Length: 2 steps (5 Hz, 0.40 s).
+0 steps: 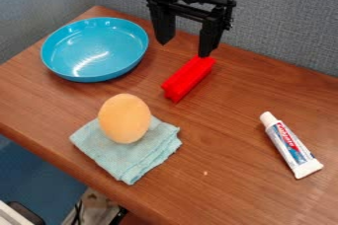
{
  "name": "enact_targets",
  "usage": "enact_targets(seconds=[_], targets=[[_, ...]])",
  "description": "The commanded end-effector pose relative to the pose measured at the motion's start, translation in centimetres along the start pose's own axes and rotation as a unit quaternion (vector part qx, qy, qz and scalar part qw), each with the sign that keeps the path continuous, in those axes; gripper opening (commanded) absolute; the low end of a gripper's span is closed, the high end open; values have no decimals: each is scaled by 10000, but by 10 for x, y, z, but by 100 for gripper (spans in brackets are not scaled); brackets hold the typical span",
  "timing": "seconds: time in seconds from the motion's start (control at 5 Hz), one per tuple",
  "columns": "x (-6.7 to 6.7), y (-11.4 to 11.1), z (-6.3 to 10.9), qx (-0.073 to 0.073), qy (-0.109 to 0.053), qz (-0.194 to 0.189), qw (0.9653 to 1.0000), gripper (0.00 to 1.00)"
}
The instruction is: Put the red object on the blue plate
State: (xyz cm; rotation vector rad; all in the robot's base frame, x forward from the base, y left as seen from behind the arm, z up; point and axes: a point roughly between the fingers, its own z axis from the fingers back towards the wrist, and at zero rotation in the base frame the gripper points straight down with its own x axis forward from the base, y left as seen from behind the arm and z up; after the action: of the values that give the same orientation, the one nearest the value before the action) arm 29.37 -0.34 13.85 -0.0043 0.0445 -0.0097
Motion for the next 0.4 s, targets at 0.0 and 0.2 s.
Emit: enact_targets(seconds=[0.0, 0.2], targets=[[0, 1, -6, 16, 76, -3, 10000, 100], [14, 8, -21, 119, 85, 27, 9999, 100]])
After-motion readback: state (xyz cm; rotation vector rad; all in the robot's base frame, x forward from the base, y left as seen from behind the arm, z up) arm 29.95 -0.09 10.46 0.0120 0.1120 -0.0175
